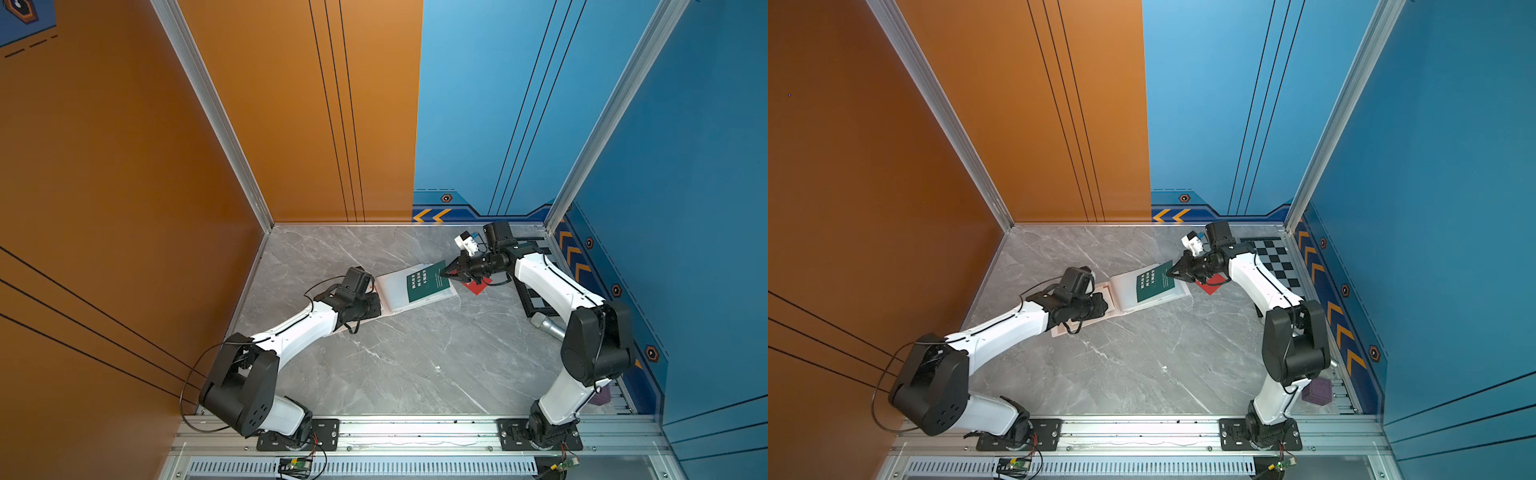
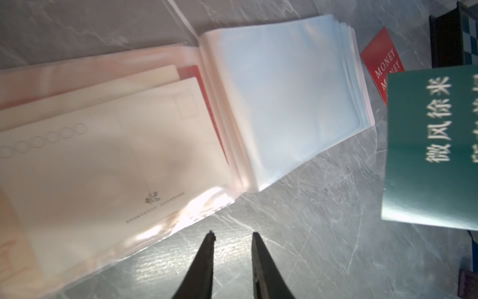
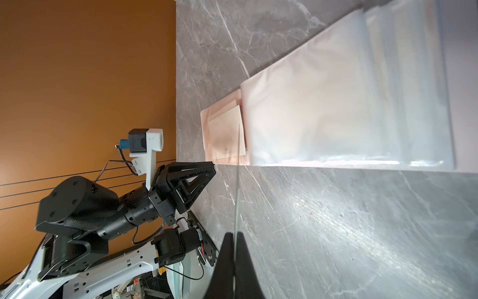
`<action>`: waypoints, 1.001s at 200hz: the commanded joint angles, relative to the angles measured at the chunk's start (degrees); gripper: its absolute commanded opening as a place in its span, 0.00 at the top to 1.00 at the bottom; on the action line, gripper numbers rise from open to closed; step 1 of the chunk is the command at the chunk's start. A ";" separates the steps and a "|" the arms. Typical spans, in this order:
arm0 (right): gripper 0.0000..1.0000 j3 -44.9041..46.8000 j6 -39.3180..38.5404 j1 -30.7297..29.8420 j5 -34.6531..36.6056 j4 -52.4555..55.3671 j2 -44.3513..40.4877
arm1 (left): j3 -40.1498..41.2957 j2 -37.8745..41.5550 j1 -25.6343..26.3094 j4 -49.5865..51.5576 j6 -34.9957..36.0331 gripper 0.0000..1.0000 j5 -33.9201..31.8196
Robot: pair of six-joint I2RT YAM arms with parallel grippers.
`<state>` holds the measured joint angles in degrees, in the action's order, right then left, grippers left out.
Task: Place the photos into the photo albums
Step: Pick up the photo at the center of the board, then insert the photo into the photo album.
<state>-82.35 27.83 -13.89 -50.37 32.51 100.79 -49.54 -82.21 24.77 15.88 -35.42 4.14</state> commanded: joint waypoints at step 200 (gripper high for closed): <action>1.00 -18.28 0.20 -7.24 -1.40 -1.48 25.14 | 8.76 3.09 -20.56 1.54 1.68 0.69 7.53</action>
<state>-99.00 28.08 -20.29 -51.42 30.89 124.88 -40.40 -78.54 4.56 16.73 -35.07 10.63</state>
